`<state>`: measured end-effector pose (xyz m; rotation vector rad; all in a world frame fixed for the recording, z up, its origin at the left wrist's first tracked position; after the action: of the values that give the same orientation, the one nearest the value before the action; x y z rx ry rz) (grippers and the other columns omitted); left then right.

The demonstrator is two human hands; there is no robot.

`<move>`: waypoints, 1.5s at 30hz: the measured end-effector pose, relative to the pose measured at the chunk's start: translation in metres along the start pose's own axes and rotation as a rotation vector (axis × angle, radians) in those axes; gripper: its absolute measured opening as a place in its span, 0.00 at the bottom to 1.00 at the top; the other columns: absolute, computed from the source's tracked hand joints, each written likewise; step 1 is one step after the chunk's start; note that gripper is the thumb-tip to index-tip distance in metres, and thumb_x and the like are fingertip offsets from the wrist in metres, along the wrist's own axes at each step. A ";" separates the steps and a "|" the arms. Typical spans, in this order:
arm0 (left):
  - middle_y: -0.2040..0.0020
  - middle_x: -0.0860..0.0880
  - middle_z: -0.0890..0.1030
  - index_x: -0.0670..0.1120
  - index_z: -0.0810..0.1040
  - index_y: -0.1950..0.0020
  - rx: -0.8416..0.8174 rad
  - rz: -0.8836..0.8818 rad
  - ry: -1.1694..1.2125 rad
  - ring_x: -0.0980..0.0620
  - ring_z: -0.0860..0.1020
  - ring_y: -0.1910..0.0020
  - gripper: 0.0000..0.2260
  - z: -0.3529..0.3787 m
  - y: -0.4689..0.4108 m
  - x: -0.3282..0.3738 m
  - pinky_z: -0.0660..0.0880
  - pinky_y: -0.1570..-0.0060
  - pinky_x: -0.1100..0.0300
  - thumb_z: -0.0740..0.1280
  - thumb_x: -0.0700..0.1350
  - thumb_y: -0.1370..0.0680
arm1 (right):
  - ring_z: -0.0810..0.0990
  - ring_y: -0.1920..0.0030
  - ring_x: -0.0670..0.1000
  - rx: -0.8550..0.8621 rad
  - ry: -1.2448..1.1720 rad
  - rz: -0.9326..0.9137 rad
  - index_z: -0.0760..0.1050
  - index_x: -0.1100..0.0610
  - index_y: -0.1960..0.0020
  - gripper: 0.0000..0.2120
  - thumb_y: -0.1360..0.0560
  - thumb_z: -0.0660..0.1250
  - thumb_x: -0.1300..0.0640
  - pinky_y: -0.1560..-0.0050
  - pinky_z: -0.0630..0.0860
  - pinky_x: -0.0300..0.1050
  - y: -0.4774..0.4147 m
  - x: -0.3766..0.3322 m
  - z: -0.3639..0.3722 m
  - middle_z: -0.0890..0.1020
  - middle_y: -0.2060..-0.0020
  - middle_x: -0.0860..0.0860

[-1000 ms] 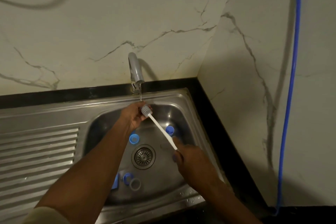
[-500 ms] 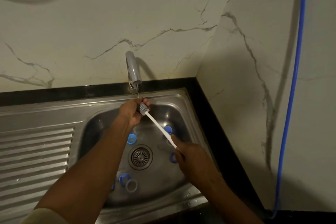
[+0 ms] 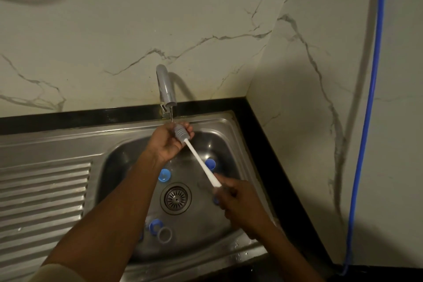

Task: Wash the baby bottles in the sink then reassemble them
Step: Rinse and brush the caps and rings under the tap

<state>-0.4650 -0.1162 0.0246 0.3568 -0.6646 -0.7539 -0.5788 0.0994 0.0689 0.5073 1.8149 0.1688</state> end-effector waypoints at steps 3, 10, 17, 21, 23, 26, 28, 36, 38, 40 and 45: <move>0.46 0.41 0.82 0.38 0.76 0.37 -0.091 -0.065 0.073 0.45 0.83 0.49 0.17 -0.007 0.009 -0.001 0.78 0.40 0.47 0.63 0.44 0.23 | 0.65 0.75 0.44 -0.238 -0.718 0.356 0.73 0.58 0.38 0.14 0.20 0.65 0.52 0.80 0.62 0.34 0.008 0.003 0.004 0.74 0.64 0.54; 0.62 0.45 0.75 0.42 0.73 0.52 0.171 0.160 -0.167 0.50 0.76 0.64 0.06 -0.011 -0.009 0.000 0.76 0.60 0.56 0.58 0.37 0.19 | 0.81 0.55 0.48 0.130 0.969 -0.207 0.55 0.46 0.22 0.28 0.18 0.59 0.56 0.56 0.76 0.41 0.014 -0.020 0.004 0.81 0.49 0.50; 0.53 0.43 0.82 0.42 0.80 0.43 0.258 0.355 -0.323 0.46 0.80 0.54 0.09 -0.045 -0.012 -0.001 0.79 0.49 0.52 0.61 0.40 0.17 | 0.75 0.71 0.39 0.089 0.276 -0.019 0.77 0.46 0.44 0.08 0.19 0.62 0.56 0.68 0.67 0.29 0.037 -0.034 0.012 0.77 0.71 0.42; 0.46 0.41 0.82 0.42 0.81 0.42 0.034 0.279 -0.341 0.46 0.78 0.49 0.09 -0.035 -0.008 -0.011 0.79 0.51 0.59 0.63 0.37 0.19 | 0.68 0.76 0.44 0.036 -0.248 0.181 0.79 0.47 0.48 0.08 0.20 0.61 0.55 0.76 0.64 0.37 0.032 -0.029 0.020 0.72 0.72 0.49; 0.44 0.41 0.82 0.43 0.80 0.42 0.026 0.257 -0.321 0.48 0.80 0.49 0.10 -0.030 -0.003 -0.018 0.79 0.50 0.61 0.65 0.34 0.21 | 0.67 0.76 0.45 0.018 -0.348 0.216 0.78 0.50 0.45 0.08 0.19 0.61 0.54 0.77 0.63 0.37 0.021 -0.035 0.023 0.72 0.70 0.51; 0.45 0.41 0.83 0.42 0.78 0.43 0.076 0.221 -0.271 0.49 0.83 0.49 0.13 -0.035 0.003 -0.023 0.80 0.45 0.58 0.70 0.33 0.26 | 0.66 0.76 0.44 0.006 -0.411 0.206 0.77 0.52 0.43 0.08 0.18 0.60 0.55 0.77 0.62 0.36 0.009 -0.039 0.026 0.71 0.69 0.53; 0.45 0.40 0.83 0.39 0.77 0.41 0.078 0.227 -0.233 0.51 0.83 0.53 0.16 -0.037 0.005 -0.019 0.80 0.53 0.62 0.72 0.36 0.28 | 0.66 0.77 0.44 0.016 -0.352 0.180 0.77 0.54 0.45 0.08 0.18 0.60 0.56 0.77 0.63 0.37 0.012 -0.040 0.031 0.71 0.69 0.52; 0.52 0.47 0.83 0.47 0.80 0.41 0.095 0.196 -0.312 0.51 0.80 0.55 0.10 -0.033 0.010 -0.021 0.78 0.53 0.55 0.63 0.41 0.18 | 0.67 0.77 0.45 0.078 -0.384 0.215 0.78 0.52 0.45 0.08 0.18 0.60 0.55 0.77 0.63 0.38 0.018 -0.033 0.047 0.71 0.72 0.49; 0.53 0.47 0.83 0.46 0.80 0.42 0.098 0.181 -0.342 0.51 0.81 0.56 0.10 -0.026 0.010 -0.027 0.79 0.52 0.53 0.63 0.40 0.19 | 0.66 0.77 0.44 0.093 -0.360 0.201 0.77 0.54 0.44 0.09 0.18 0.59 0.56 0.78 0.63 0.37 0.004 -0.036 0.048 0.71 0.73 0.49; 0.59 0.46 0.81 0.44 0.79 0.48 0.166 0.188 -0.208 0.49 0.79 0.60 0.07 -0.031 0.004 -0.022 0.79 0.56 0.52 0.62 0.38 0.21 | 0.66 0.78 0.44 0.068 -0.309 0.183 0.77 0.53 0.46 0.09 0.18 0.58 0.56 0.78 0.63 0.36 0.006 -0.038 0.057 0.70 0.73 0.49; 0.53 0.42 0.80 0.43 0.76 0.47 0.263 0.170 0.012 0.45 0.79 0.55 0.10 -0.041 -0.004 -0.002 0.79 0.46 0.49 0.65 0.49 0.18 | 0.70 0.76 0.45 0.056 -0.206 0.123 0.77 0.53 0.50 0.07 0.19 0.60 0.54 0.77 0.66 0.37 0.035 -0.029 0.071 0.72 0.72 0.51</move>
<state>-0.4409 -0.1146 -0.0084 0.5378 -0.7745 -0.5023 -0.4965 0.1080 0.0857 0.6528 1.5919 0.1439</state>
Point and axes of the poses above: each hand's wrist, its own y-axis away from the middle knuckle, its own z-axis out of the palm, x = y × z, the point moved 5 cm from there along -y, towards the middle knuckle
